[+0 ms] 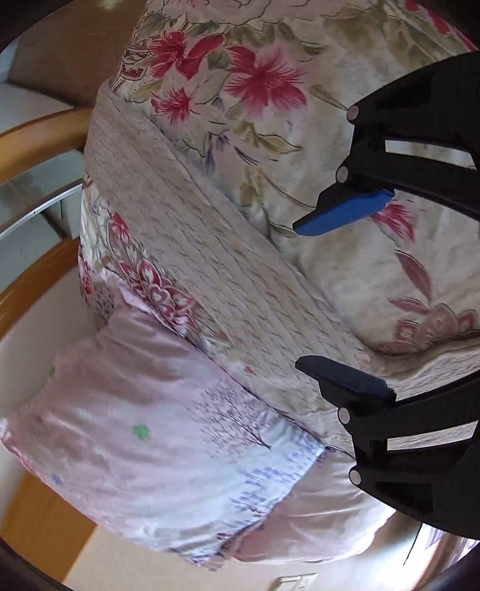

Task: Fold small clothes
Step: 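Grasp the sweater sleeve nearest the right gripper with the right gripper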

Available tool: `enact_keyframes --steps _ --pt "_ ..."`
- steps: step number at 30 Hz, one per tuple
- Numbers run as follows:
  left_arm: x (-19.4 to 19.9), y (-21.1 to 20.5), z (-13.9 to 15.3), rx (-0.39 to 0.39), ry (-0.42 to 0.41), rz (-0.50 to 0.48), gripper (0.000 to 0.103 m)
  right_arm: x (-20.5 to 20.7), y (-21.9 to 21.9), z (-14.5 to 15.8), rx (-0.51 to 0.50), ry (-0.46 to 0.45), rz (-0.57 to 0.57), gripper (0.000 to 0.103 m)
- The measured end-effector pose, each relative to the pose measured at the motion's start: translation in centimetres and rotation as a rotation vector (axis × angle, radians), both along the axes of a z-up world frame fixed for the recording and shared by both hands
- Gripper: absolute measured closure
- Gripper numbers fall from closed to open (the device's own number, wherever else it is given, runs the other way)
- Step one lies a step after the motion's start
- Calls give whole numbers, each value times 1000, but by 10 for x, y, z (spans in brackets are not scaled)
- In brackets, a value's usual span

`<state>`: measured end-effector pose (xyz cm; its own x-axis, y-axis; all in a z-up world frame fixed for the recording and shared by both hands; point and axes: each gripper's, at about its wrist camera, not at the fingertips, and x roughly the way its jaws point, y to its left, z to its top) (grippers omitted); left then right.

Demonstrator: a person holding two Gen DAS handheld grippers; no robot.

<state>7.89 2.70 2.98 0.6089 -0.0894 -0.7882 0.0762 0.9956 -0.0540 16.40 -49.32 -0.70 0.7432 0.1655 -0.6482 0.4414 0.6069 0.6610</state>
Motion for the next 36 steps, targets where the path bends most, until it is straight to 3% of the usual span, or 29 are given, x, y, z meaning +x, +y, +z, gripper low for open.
enact_keyframes --steps 4,9,12,15,19,23,26,31,33,36 --pt "14 13 9 -72 -14 -9 2 12 -18 -11 54 21 -52 45" --pt "28 27 22 -107 -72 -20 2 11 -33 -11 26 27 -143 54" --pt "37 34 25 -166 -104 -30 2 11 -41 -15 10 31 -182 71" --pt "42 43 26 -257 -150 -40 2 10 -42 -16 -36 43 -196 85" --pt "52 47 26 -307 -149 -51 2 16 -39 -14 -104 53 -191 91" --pt "56 49 23 -324 -147 -85 2 23 -19 12 -265 14 -159 92" --pt "55 50 23 -329 -170 -104 2 26 12 46 -364 -78 -85 93" --pt "58 52 22 -333 -175 -89 2 34 110 92 -462 -242 183 93" --pt "59 53 20 -344 -170 -85 2 40 157 92 -473 -266 325 93" --pt "59 55 18 -369 -153 -99 2 53 220 72 -465 -230 525 93"
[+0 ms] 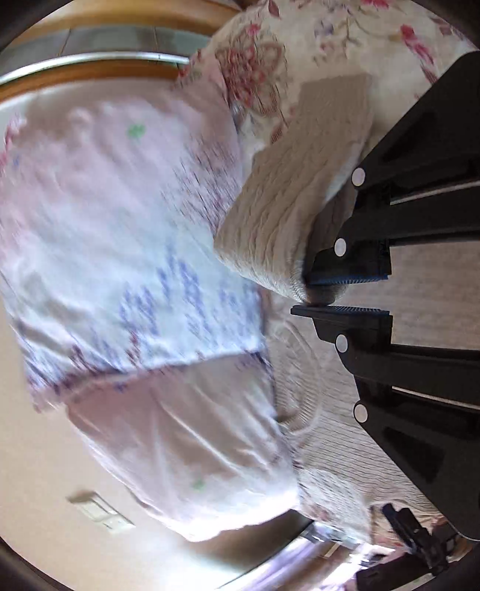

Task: Fold small clothes
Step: 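Grasp the sweater sleeve nearest the right gripper with the right gripper, then lay the held sleeve across the sweater body and open the right gripper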

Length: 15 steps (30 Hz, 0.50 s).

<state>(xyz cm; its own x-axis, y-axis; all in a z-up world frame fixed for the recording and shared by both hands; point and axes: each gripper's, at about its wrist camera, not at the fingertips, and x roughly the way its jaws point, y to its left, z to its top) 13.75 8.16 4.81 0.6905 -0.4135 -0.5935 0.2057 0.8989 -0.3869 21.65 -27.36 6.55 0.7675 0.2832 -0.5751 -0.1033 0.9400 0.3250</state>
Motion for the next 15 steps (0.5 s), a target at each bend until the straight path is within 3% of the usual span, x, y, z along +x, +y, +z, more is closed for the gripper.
enact_keyframes --steps 4,6,10,13,15 --pt "-1 1 -2 -30 16 -25 2 8 58 -37 -65 122 118 92" --pt "-2 2 -1 -39 20 -36 2 8 65 -47 -49 181 130 83" --pt "-3 5 0 -49 19 -52 2 -10 41 -43 168 245 136 47" --pt "-2 9 -1 -77 28 -56 2 -30 1 -27 339 220 58 46" --pt "1 12 -3 -102 42 -56 2 -40 -34 -25 438 215 -73 46"
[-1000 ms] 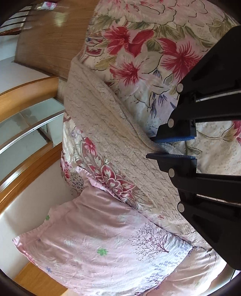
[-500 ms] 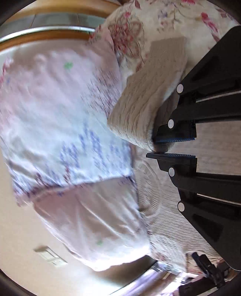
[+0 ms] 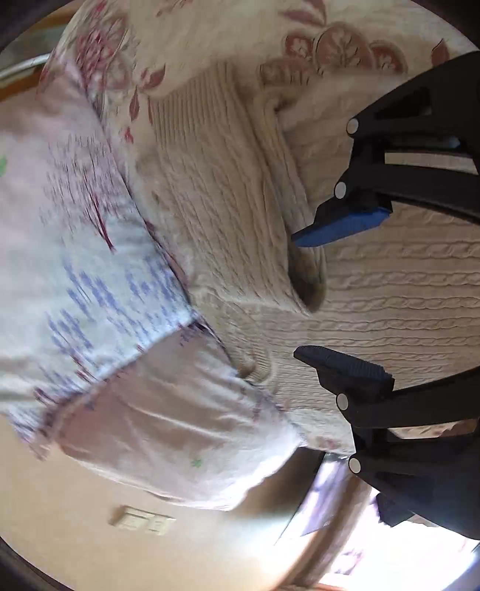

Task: Fold small clothes
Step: 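Lay the held sleeve across the sweater body and open the right gripper, then grasp the cuff of the other sleeve with the left gripper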

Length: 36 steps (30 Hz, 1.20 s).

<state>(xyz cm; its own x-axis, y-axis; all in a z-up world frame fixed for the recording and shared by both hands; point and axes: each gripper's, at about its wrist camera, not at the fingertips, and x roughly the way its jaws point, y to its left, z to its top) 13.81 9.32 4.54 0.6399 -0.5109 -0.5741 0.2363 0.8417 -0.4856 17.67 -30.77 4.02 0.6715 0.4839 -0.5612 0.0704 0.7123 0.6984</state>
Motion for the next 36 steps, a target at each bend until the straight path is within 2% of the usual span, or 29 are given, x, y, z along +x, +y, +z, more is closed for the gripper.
enact_keyframes --steps 4,6,8,11,12,14,16,20,23,24,25,27,28,29,30,32,33,35,36 --pt "4 0 -4 -24 18 1 2 -2 -70 -22 76 126 -268 46" --pt "4 0 -4 -32 22 0 2 4 -89 -42 132 179 -329 47" --pt "3 2 -5 -37 24 5 2 11 -98 -57 166 215 -360 52" --pt "2 8 -7 -47 27 19 2 23 -104 -65 181 186 -400 59" --pt "2 11 -7 -47 27 26 2 27 -104 -65 162 181 -406 72" --pt "1 17 -7 -39 26 51 2 37 -101 -62 103 173 -400 92" --pt "0 21 -6 -21 10 78 2 43 -91 -51 50 140 -373 92" --pt "-2 26 -1 -12 -47 86 2 44 -37 -3 27 -40 -213 93" --pt "3 24 0 -64 -29 63 6 51 29 24 27 -127 -32 93" --pt "6 23 -1 -86 -13 54 12 55 54 28 33 -143 34 93" --pt "8 21 -1 -107 2 47 16 59 77 31 43 -151 98 93" --pt "12 18 -3 -147 25 35 19 70 126 27 70 -141 247 93" --pt "14 15 -3 -160 36 31 19 76 151 23 80 -116 322 92" --pt "15 14 -4 -171 44 30 20 81 173 17 95 -84 385 83" --pt "17 12 -5 -177 54 33 20 82 188 11 115 -48 441 61" --pt "19 10 -7 -182 70 34 20 73 199 6 157 -18 478 35" --pt "20 9 -8 -184 80 34 20 67 194 7 168 -35 460 31" --pt "26 6 -10 -190 97 32 20 56 176 11 172 -66 416 31" --pt "30 5 -12 -191 110 35 24 50 160 12 172 -67 377 31"
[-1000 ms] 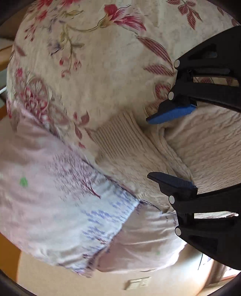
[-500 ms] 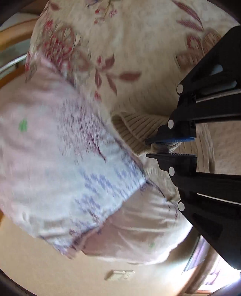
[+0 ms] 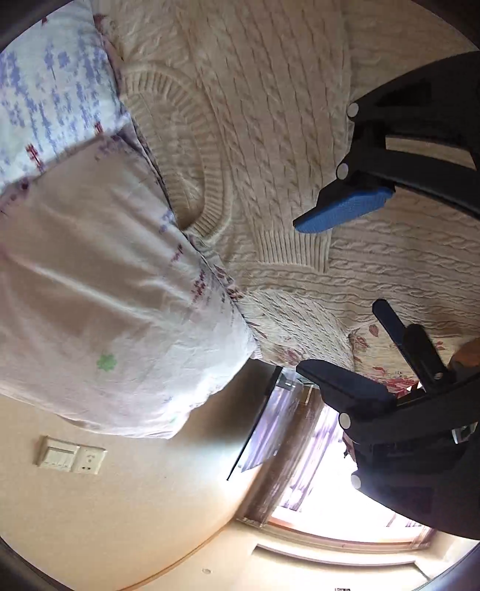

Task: Fold small clothes
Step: 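Grasp the cuff of the other sleeve with the left gripper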

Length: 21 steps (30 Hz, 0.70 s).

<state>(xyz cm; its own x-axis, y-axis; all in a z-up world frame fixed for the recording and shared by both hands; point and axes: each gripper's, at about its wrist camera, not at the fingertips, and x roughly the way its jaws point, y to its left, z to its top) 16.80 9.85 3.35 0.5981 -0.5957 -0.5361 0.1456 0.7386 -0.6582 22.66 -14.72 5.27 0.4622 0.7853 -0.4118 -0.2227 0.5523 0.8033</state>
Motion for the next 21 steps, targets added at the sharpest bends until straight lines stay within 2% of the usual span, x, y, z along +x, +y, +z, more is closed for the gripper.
enact_keyframes --steps 3,6,8,11,12,14,15,16,18,21 --pt "20 -1 -9 -42 62 8 37 -20 -54 -5 -20 48 -153 32" --pt "42 1 -24 -106 165 55 49 -41 -103 -25 -52 144 -344 48" --pt "52 3 -32 -141 210 97 54 -54 -129 -41 -57 213 -438 51" --pt "62 5 -38 -159 242 142 66 -61 -157 -64 -30 306 -517 60" --pt "65 5 -40 -158 251 156 73 -61 -161 -67 -19 310 -535 64" --pt "71 6 -42 -143 261 185 84 -61 -168 -67 -12 289 -585 64" --pt "75 7 -42 -139 250 193 93 -61 -172 -66 -10 274 -619 64" --pt "79 7 -42 -131 242 199 95 -60 -176 -65 -16 264 -650 67" --pt "86 6 -39 -121 223 185 96 -58 -178 -66 -33 253 -675 91" --pt "87 11 -17 -69 127 168 97 -61 -172 -59 -28 185 -651 94"
